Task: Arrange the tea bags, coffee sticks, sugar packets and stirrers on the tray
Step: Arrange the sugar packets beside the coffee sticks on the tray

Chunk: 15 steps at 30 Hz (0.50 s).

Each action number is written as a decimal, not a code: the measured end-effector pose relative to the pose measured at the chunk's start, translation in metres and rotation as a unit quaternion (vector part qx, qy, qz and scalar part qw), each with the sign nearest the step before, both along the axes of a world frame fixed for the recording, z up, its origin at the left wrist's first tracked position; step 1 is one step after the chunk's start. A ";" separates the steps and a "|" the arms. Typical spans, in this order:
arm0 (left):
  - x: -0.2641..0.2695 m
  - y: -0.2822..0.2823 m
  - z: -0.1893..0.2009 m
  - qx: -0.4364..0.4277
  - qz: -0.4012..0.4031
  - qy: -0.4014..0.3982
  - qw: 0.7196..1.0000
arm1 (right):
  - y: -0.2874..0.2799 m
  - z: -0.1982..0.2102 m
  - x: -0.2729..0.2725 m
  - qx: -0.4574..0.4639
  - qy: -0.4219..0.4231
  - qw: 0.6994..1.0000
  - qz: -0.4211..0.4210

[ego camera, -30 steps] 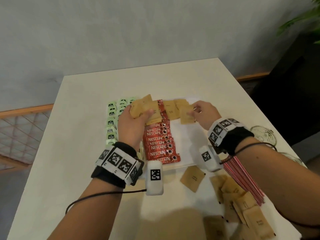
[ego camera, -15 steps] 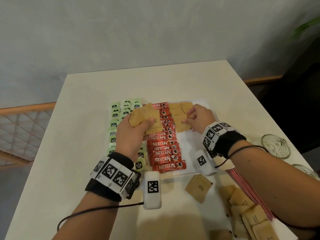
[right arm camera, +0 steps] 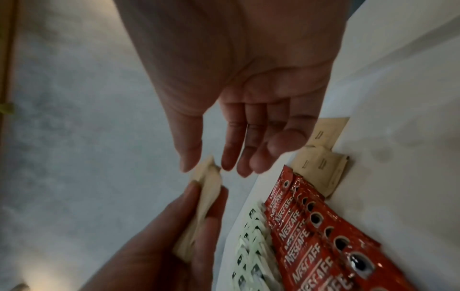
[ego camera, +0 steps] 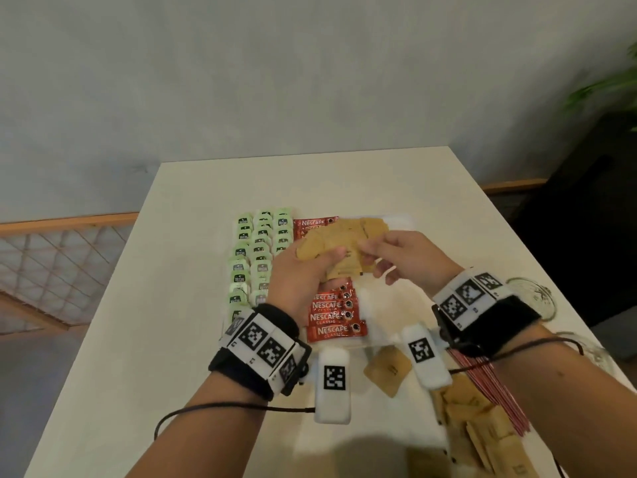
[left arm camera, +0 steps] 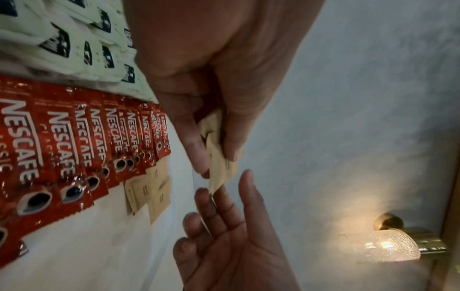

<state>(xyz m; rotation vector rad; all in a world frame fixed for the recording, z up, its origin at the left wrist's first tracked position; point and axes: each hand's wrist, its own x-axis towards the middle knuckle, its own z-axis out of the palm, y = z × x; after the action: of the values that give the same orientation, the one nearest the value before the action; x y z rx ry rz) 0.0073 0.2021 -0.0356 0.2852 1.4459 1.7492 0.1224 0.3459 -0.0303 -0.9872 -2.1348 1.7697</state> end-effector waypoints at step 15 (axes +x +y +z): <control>0.028 -0.017 0.024 -0.012 0.010 0.016 1.000 | -0.008 0.013 0.037 0.016 0.008 1.000 -0.018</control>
<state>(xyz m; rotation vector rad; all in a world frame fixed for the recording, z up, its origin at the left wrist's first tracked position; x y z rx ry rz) 0.0354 0.1854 -0.0113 0.2870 1.4969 1.7496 0.1594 0.3384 -0.0172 -0.9941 -2.1159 1.7151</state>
